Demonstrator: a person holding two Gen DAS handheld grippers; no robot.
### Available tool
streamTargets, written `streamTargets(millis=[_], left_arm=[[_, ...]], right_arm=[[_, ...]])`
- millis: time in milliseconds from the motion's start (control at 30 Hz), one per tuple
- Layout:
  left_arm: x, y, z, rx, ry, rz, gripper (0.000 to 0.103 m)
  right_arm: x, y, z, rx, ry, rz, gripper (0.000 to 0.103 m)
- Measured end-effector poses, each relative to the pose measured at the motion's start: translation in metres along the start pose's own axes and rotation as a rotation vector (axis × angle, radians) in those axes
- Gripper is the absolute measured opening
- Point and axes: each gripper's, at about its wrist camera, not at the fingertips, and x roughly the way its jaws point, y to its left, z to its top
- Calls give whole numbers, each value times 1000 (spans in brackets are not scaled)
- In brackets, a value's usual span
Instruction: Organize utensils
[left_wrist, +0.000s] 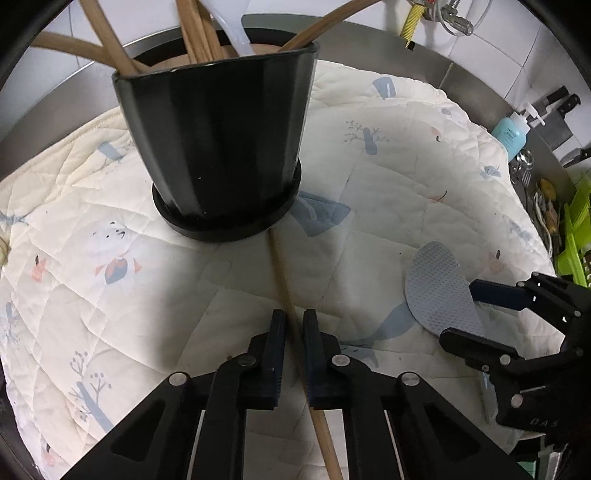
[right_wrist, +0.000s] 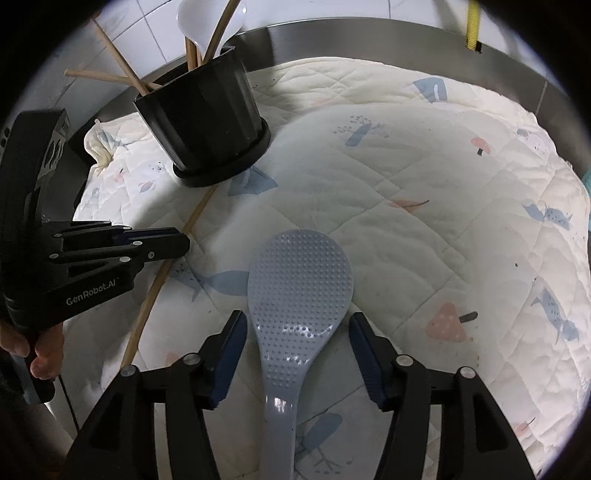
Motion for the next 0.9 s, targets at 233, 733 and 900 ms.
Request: streamTargets(millis=[233,733,900], left_arm=[[-6,8,-3,-40,-28,-25,7],[-58,21,-9,-72,-137,-77,6],[-83,24,-14,-75,-184,-91,6]], right_arm=[[8,4,7,-36,5,-41,78],[9,11,8,-113,7,-82,71],[-13,5,5,-79,-59,-12,71]])
